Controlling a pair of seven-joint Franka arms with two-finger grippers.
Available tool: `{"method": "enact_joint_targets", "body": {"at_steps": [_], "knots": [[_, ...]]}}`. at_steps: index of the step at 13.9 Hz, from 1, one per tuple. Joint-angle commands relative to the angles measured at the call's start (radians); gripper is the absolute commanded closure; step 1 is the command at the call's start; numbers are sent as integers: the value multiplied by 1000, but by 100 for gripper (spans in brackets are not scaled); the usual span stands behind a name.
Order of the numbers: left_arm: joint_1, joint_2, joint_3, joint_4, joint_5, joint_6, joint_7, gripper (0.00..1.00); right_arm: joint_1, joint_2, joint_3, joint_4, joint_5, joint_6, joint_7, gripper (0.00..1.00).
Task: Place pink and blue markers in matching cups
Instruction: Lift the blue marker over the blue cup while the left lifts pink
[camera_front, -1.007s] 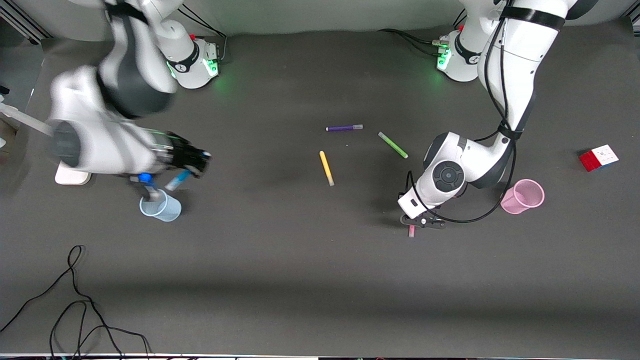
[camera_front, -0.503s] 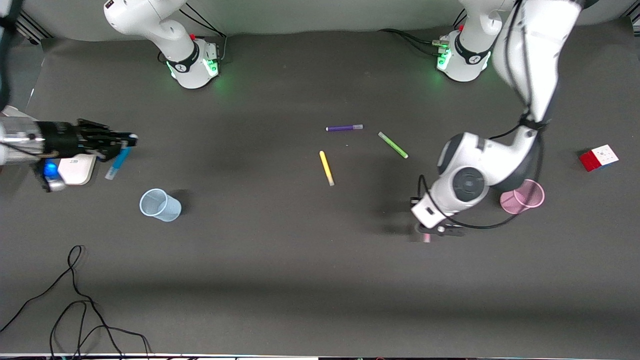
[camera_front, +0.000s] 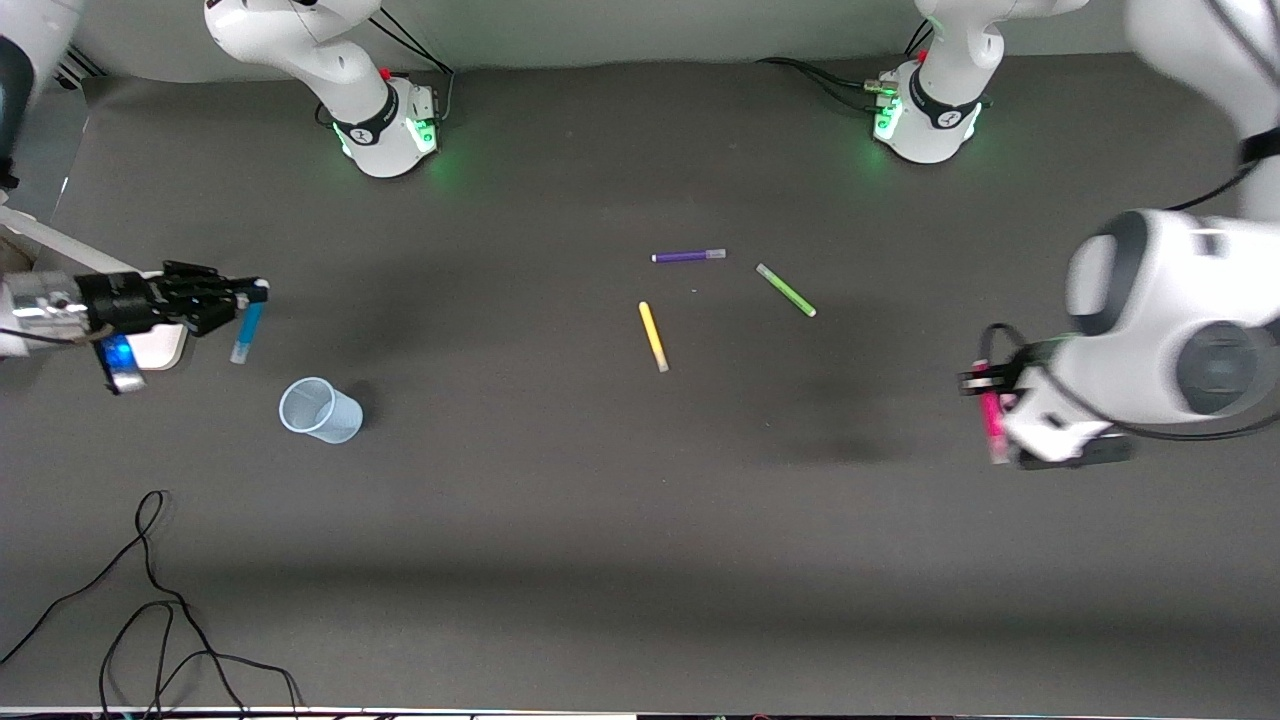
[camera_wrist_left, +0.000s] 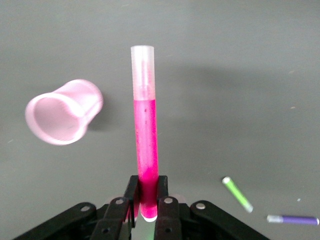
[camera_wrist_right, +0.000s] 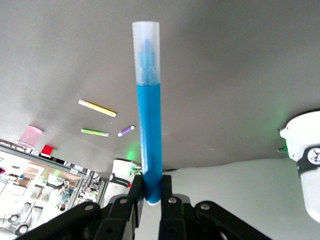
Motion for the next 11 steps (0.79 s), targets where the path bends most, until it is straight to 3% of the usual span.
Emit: {"method": "enact_joint_targets", "body": {"at_steps": [1, 3, 6, 11], "knots": [[90, 17, -2, 69, -3, -111, 115, 100, -37, 105, -1, 22, 63, -42, -134, 100], [137, 18, 0, 68, 23, -163, 173, 100, -55, 142, 2, 25, 69, -59, -175, 100], [138, 31, 0, 68, 87, -238, 181, 100, -69, 195, 4, 25, 121, -53, -219, 100], [150, 77, 1, 71, 112, -326, 293, 100, -91, 249, 5, 28, 137, -50, -294, 100]]}}
